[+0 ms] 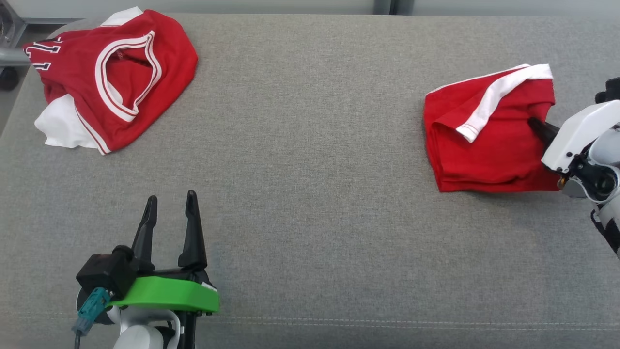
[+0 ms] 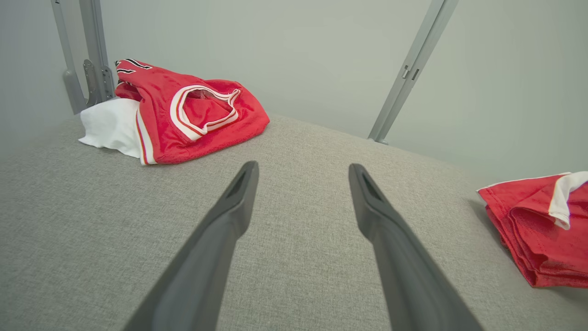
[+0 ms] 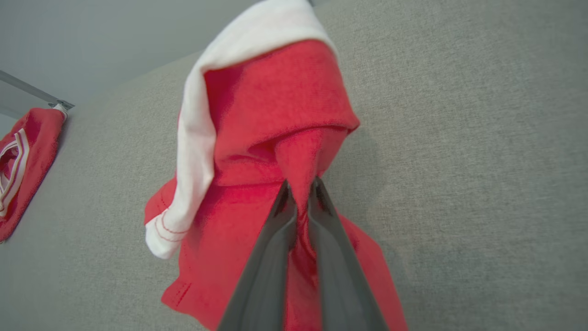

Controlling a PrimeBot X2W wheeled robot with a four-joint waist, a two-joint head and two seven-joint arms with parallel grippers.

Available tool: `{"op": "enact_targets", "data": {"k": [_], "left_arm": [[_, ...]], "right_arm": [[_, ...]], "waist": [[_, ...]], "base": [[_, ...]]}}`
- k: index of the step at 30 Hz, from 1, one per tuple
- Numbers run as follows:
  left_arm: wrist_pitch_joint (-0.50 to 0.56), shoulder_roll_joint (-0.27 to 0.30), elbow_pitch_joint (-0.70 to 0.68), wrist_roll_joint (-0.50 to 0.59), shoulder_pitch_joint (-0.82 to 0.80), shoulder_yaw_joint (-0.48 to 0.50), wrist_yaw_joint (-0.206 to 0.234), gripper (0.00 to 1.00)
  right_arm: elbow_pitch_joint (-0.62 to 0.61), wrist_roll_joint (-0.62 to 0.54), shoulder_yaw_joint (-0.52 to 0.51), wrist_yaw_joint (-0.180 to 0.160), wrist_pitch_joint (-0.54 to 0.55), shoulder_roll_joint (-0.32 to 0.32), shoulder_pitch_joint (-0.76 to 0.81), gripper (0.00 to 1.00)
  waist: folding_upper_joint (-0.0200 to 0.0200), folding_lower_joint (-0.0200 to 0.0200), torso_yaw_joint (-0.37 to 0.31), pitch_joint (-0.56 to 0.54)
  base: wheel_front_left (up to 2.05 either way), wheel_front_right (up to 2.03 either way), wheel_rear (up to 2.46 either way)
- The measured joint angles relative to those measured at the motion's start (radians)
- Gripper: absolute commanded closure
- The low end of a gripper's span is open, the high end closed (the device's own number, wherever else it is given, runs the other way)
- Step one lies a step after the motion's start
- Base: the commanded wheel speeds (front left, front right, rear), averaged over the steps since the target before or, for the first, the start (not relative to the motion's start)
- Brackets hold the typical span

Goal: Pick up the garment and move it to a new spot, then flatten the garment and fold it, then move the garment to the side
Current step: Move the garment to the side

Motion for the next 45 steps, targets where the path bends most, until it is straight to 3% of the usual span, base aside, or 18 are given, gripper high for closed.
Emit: {"op": "enact_targets", "data": {"k": [6, 19, 31, 41, 45], "left_arm": [[0.000, 0.000, -0.003, 0.016, 0.000, -0.013, 0.000, 0.00], [0.000, 0.000, -0.001, 0.041, -0.001, -0.033, 0.000, 0.00], [0.000, 0.000, -0.049, 0.079, -0.048, -0.060, 0.000, 0.00], [0.000, 0.002, -0.083, 0.103, -0.079, -0.067, 0.000, 0.00], [0.000, 0.004, -0.092, 0.111, -0.088, -0.068, 0.000, 0.00]], "right_arm": [[0.014, -0.009, -0.006, -0.001, -0.003, -0.044, -0.031, 1.00], [0.026, -0.036, 0.000, -0.002, -0.004, -0.053, -0.083, 1.00], [0.047, -0.112, 0.010, -0.044, -0.013, -0.158, -0.197, 1.00], [0.077, -0.147, 0.014, -0.074, -0.053, -0.183, -0.232, 1.00], [0.089, -0.172, 0.016, -0.100, -0.075, -0.200, -0.240, 1.00]], "waist": [[0.0000, 0.0000, -0.022, 0.009], [0.0000, 0.0000, -0.040, 0.029], [0.0000, 0.0000, -0.047, 0.100], [0.0000, 0.0000, -0.047, 0.175], [0.0000, 0.0000, -0.052, 0.199]], "base": [[0.00, 0.00, 0.00], [0.00, 0.00, 0.00], [0.00, 0.00, 0.00], [0.00, 0.00, 0.00], [0.00, 0.00, 0.00]]}}
